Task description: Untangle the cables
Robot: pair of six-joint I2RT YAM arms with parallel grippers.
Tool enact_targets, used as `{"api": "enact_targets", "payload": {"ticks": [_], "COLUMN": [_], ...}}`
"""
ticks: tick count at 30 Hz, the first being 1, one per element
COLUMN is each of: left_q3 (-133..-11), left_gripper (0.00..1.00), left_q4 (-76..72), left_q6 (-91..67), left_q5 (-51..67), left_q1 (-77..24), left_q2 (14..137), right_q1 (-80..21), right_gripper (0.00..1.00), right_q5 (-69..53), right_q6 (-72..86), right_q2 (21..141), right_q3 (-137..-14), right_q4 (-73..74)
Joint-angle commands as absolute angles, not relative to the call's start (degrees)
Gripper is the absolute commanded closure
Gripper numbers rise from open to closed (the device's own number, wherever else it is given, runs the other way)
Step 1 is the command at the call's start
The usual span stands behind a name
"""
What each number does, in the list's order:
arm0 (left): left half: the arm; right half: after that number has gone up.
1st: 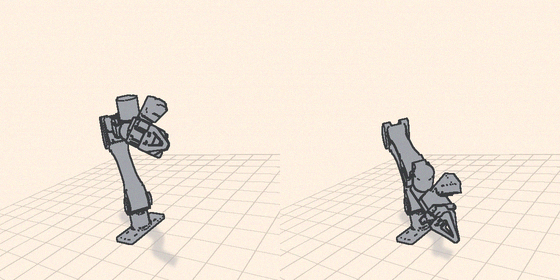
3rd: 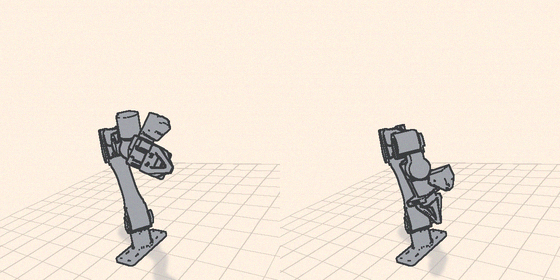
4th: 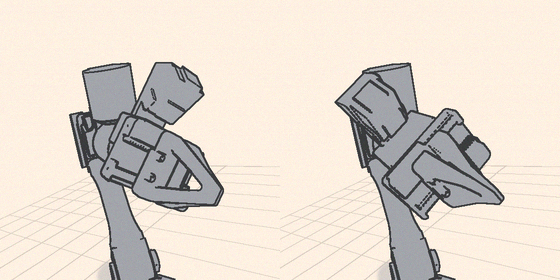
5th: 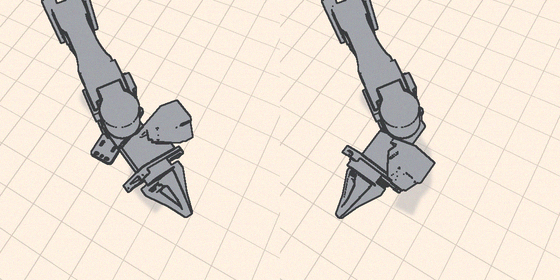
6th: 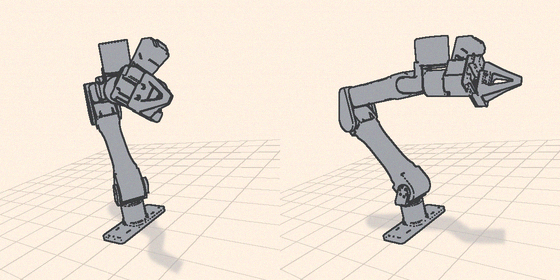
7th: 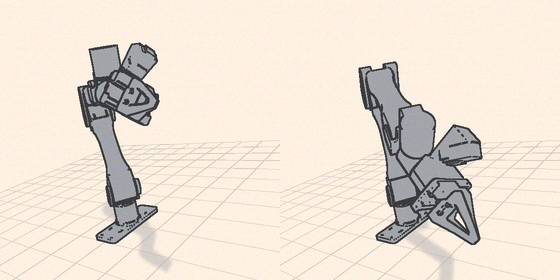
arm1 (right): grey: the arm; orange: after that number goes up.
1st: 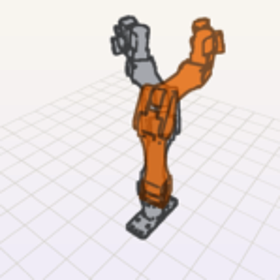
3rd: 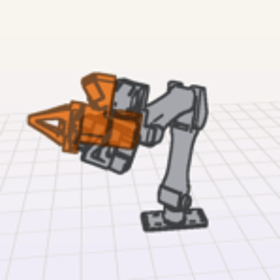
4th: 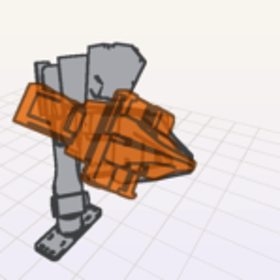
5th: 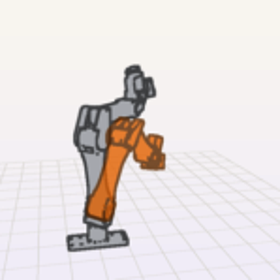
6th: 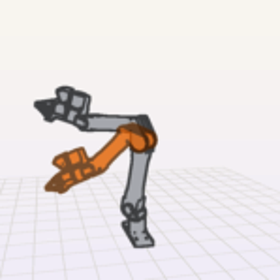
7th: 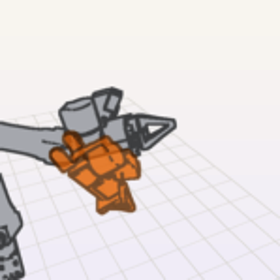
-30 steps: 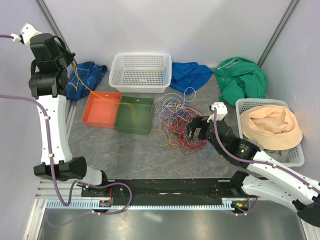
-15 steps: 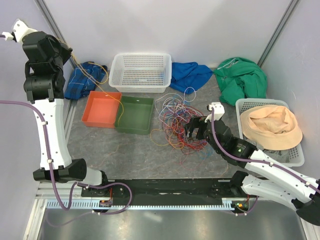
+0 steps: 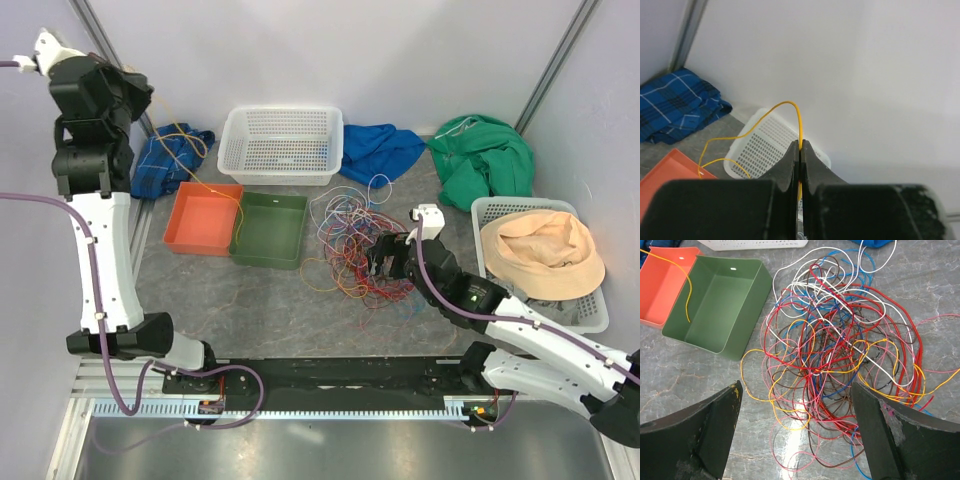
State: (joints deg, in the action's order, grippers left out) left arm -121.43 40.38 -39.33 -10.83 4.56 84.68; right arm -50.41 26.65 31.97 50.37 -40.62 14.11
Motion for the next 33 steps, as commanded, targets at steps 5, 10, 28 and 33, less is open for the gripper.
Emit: {"api": "enact_targets", "payload": {"ticks": [5, 10, 28, 33], "left_q3": [-105.31, -96.08, -67.24, -63.38], "left_gripper": [0.98, 0.98, 0.98, 0.98], "left_q4": [33.06, 29.01, 20.92, 20.30], "left_q6": [-42.36, -43.33, -47.37, -47.55], "left_q5": [-5.97, -7.91, -12.83, -14.67], "left_q1": [-7.10, -12.21, -16.52, -21.70], "left_q2": [79.55, 78.92, 76.99, 78.92], "right_q1": [-50.36, -50.36, -50.27, -50.36], "right_gripper": [0.02, 0.02, 0.02, 0.02], "right_q5": [24.96, 25.22, 25.67, 25.84], "right_q6": [34.10, 34.63, 34.98, 35.16], "right_q2": [51.77, 51.33, 50.36, 50.01], "right_q3": [-39.29, -38.85, -36.65, -35.95], "right_q4": [10.72, 10.81, 11.25, 11.16]}}
